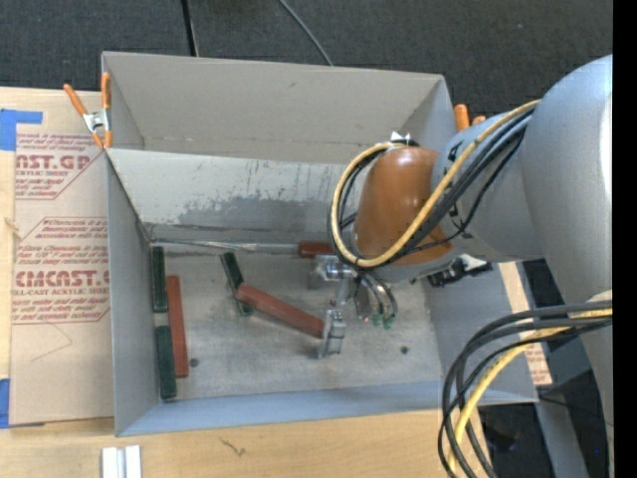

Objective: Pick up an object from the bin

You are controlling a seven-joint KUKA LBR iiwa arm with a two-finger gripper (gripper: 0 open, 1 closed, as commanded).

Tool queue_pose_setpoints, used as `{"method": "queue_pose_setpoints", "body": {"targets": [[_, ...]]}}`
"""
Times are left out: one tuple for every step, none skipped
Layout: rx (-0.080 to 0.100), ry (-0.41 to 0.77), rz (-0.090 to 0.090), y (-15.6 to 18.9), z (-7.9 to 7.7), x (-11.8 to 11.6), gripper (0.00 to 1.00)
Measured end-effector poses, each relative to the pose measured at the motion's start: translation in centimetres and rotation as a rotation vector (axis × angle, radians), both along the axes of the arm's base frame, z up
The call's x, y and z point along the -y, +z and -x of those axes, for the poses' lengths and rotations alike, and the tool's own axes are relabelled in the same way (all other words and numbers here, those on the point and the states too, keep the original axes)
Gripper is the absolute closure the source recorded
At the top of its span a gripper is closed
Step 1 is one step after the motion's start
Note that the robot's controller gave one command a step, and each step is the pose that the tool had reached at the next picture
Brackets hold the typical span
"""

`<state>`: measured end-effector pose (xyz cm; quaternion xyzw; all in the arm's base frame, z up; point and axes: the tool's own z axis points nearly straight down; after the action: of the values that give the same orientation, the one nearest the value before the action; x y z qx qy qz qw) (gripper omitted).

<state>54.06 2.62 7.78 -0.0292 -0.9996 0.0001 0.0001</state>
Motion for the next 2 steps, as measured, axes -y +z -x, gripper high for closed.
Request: {"method": "queue_pose_setpoints", "body": {"targets": [[0.002, -0.066, -0.001, -0.77, -0.07, -5.14, 1.00], [0.002, -0.066, -0.001, -0.77, -0.07, -5.14, 1.00]]}}
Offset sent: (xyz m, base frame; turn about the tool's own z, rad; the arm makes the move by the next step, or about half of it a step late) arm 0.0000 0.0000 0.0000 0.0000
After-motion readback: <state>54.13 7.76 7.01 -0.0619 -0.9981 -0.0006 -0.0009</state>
